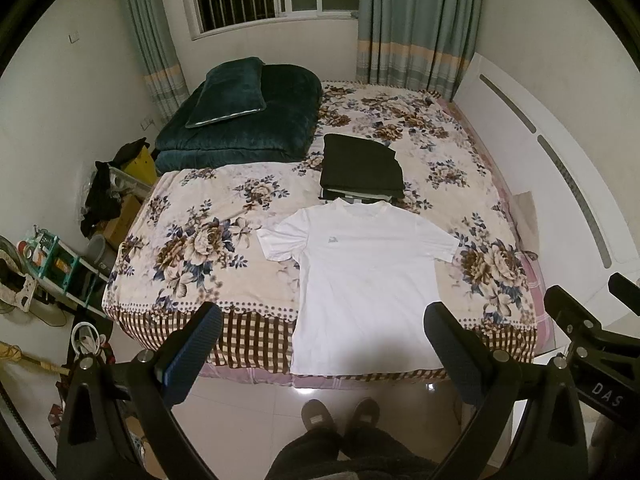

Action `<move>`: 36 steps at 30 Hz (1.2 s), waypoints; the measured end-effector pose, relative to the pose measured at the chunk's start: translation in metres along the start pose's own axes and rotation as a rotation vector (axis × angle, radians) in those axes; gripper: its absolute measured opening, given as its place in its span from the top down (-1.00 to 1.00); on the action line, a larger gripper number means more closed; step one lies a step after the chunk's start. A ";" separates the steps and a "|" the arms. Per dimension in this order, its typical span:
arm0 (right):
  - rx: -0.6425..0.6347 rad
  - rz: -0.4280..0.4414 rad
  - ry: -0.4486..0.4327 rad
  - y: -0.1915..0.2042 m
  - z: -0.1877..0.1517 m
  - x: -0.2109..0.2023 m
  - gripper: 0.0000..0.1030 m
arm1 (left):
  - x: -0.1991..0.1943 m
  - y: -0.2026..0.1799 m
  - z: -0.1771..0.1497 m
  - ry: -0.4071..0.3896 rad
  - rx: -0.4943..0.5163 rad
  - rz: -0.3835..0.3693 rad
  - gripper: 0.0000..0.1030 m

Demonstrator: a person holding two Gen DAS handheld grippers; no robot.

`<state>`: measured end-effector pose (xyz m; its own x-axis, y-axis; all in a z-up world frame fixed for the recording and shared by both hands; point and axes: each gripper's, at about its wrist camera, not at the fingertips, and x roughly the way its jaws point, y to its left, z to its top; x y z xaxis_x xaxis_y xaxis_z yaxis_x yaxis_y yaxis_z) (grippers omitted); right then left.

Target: Fold small clothes

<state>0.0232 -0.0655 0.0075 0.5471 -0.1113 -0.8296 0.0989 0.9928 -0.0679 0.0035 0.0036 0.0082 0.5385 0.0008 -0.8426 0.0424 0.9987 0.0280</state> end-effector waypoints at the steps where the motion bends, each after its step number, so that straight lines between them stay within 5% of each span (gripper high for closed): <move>1: 0.000 0.001 0.001 0.000 0.000 0.000 -1.00 | 0.000 0.000 -0.001 -0.001 0.000 0.000 -1.00; 36: -0.007 0.008 -0.004 0.027 -0.002 -0.015 -1.00 | -0.010 0.001 0.004 -0.014 -0.005 -0.002 -1.00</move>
<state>0.0158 -0.0369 0.0169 0.5513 -0.1034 -0.8279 0.0885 0.9939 -0.0652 0.0018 0.0040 0.0185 0.5505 -0.0019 -0.8348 0.0392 0.9990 0.0236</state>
